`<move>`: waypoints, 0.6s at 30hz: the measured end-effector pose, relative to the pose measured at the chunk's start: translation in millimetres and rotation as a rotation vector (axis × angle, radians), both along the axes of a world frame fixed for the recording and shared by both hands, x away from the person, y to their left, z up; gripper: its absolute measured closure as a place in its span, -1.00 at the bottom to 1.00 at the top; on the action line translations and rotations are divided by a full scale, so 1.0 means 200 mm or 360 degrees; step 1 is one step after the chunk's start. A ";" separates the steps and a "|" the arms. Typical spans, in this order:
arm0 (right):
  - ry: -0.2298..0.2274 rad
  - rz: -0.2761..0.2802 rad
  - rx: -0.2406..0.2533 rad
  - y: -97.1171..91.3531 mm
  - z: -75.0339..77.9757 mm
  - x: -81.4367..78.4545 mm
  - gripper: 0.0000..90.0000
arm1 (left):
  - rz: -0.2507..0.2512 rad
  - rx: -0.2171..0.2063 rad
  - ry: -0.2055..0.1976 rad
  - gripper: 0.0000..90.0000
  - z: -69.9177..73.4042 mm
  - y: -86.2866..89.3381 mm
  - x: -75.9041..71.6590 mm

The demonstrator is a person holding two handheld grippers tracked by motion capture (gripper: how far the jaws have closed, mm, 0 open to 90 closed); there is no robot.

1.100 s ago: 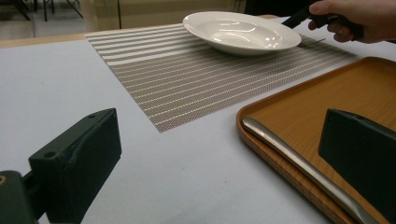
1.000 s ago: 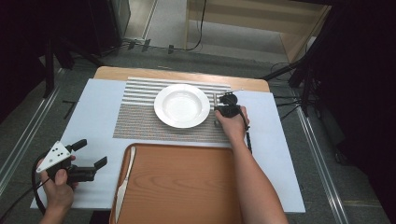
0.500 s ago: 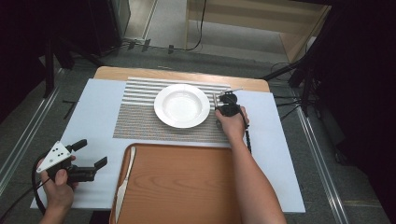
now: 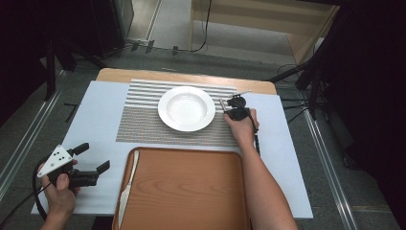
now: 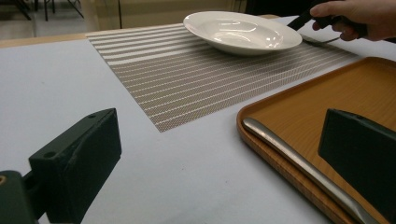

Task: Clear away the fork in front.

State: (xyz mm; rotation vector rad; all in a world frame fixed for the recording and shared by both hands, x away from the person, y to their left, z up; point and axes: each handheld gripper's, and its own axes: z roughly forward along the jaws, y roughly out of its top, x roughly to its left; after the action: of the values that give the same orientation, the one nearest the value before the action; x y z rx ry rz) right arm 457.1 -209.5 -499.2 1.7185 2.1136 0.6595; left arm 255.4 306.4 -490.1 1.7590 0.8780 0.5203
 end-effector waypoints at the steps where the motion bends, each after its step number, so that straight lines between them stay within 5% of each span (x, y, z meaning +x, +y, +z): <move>1: -0.0004 0.0011 -0.0019 0.01 0.00 0.00 0.68 | 0.0000 0.0001 -0.0001 -1.00 0.00 0.00 0.00; 8: 0.0097 0.0029 -0.0110 0.03 0.03 0.02 0.74 | -0.0003 0.0006 -0.0002 -1.00 0.00 0.00 0.00; 18: 0.0123 0.0042 -0.0086 0.02 0.03 0.03 0.84 | -0.0005 0.0013 -0.0001 -1.00 0.00 0.00 0.00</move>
State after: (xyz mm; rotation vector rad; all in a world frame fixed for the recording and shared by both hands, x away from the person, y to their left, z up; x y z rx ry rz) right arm 462.5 -204.5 -493.5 1.7164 2.1887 0.5463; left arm 255.2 305.9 -490.3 1.7671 0.8734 0.5228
